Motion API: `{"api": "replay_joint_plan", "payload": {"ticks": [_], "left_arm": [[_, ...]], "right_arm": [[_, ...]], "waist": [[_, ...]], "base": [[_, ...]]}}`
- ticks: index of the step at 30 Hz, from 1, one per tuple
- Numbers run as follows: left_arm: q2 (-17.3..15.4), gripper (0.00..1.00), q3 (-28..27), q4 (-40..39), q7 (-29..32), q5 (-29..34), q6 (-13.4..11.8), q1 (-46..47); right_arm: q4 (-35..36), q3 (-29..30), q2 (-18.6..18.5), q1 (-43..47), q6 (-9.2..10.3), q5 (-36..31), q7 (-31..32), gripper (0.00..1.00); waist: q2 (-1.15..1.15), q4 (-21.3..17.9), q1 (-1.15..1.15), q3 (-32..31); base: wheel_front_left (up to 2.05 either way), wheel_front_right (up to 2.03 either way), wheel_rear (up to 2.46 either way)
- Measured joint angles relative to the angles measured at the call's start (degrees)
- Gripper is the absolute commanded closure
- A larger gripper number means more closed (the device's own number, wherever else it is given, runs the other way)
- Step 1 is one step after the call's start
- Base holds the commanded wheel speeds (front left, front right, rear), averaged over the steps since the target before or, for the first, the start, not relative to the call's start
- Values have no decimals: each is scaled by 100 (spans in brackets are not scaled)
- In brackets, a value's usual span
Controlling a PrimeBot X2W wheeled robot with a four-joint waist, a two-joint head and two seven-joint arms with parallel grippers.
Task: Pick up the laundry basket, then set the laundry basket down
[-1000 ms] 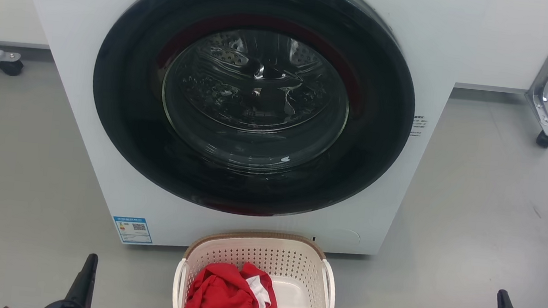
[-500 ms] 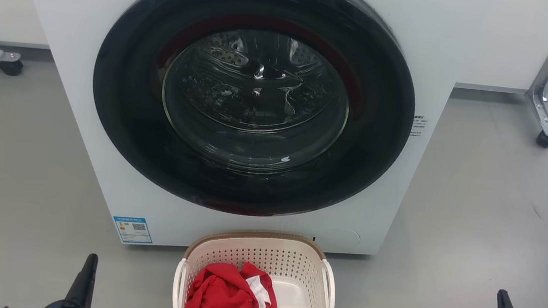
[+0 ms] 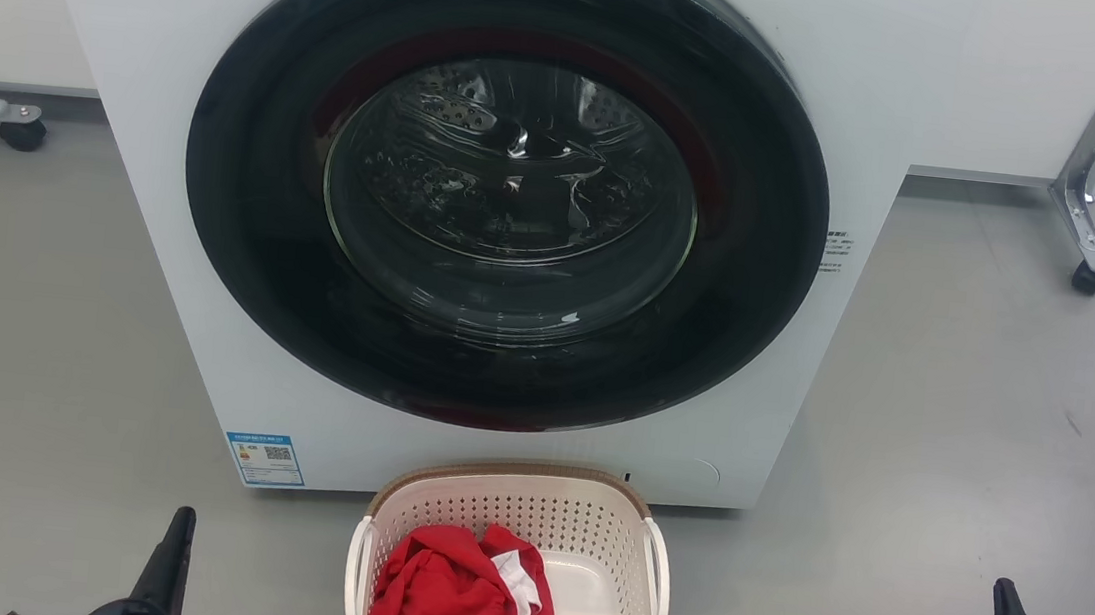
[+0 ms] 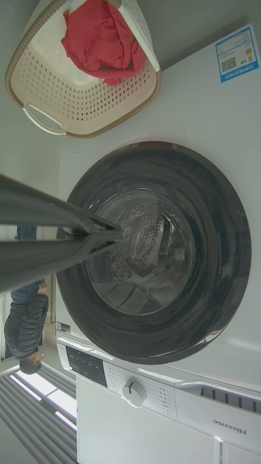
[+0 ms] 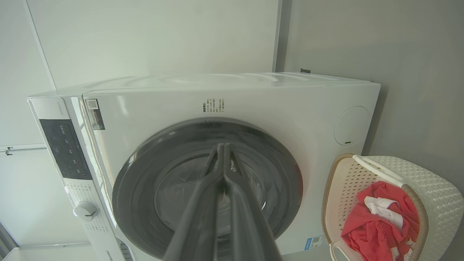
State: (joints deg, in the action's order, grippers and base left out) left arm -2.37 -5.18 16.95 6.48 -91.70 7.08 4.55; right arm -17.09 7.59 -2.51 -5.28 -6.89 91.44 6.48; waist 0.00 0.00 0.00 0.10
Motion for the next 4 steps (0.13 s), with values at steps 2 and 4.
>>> {"api": "replay_joint_plan", "payload": {"ticks": [2, 4], "left_arm": [[0, 100, 0, 0, 0, 0, 0, 0], [0, 100, 0, 0, 0, 0, 0, 0]], "right_arm": [[0, 0, 0, 0, 0, 0, 0, 100], [0, 0, 0, 0, 0, 0, 0, 100]], "waist": [[0, 0, 0, 0], [0, 0, 0, 0]], "base": [[0, 0, 0], [0, 0, 0]]}}
